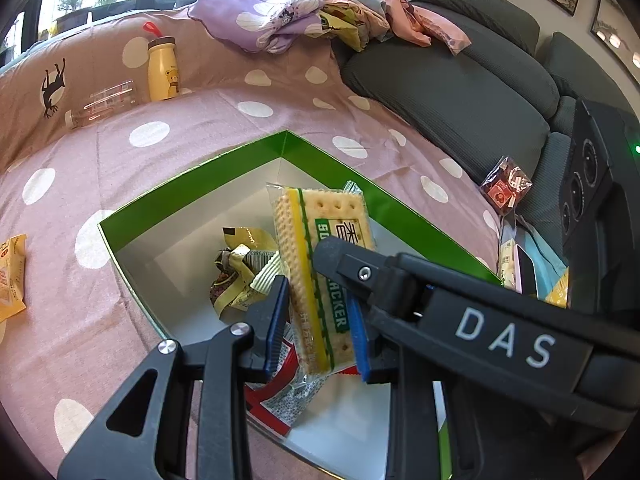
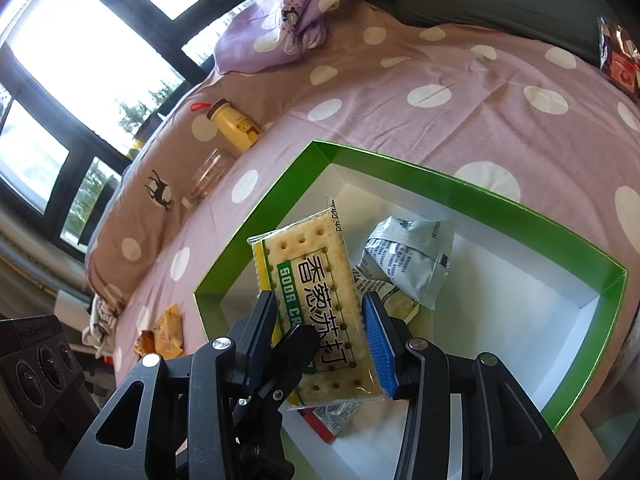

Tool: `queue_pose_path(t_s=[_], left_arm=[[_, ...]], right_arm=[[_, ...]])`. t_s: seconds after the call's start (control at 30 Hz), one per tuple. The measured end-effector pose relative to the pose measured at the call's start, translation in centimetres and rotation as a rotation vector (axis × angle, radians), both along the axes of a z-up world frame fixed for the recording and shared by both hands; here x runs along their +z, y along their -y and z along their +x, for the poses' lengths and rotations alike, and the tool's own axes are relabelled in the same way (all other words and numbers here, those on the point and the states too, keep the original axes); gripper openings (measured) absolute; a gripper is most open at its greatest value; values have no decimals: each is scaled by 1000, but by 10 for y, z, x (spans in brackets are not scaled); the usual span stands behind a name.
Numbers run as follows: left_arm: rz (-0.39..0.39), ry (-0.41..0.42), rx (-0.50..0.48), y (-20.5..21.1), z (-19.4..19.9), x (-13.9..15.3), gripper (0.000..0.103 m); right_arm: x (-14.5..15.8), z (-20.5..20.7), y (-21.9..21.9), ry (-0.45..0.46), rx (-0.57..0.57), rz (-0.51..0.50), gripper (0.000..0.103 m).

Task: Organize snacks
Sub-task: 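Lower the soda cracker pack into the box and open the right gripper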

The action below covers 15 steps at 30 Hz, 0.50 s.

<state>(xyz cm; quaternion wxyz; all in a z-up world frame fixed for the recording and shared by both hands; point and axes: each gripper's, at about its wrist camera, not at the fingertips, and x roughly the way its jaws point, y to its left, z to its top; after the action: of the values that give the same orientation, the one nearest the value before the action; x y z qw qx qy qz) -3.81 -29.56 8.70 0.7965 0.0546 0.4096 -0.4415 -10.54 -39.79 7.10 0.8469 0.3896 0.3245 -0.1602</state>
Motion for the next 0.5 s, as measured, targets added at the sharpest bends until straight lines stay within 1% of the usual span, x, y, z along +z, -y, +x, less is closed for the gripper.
queue_pose_path(t_s=[0.3, 0.5], left_arm=[[32, 1, 11, 5, 0, -5, 28], [51, -30, 12, 9, 2, -12, 28]], right_arm=[[-6, 5, 2, -28, -1, 8, 48], [-10, 9, 2, -72, -17, -7, 48]])
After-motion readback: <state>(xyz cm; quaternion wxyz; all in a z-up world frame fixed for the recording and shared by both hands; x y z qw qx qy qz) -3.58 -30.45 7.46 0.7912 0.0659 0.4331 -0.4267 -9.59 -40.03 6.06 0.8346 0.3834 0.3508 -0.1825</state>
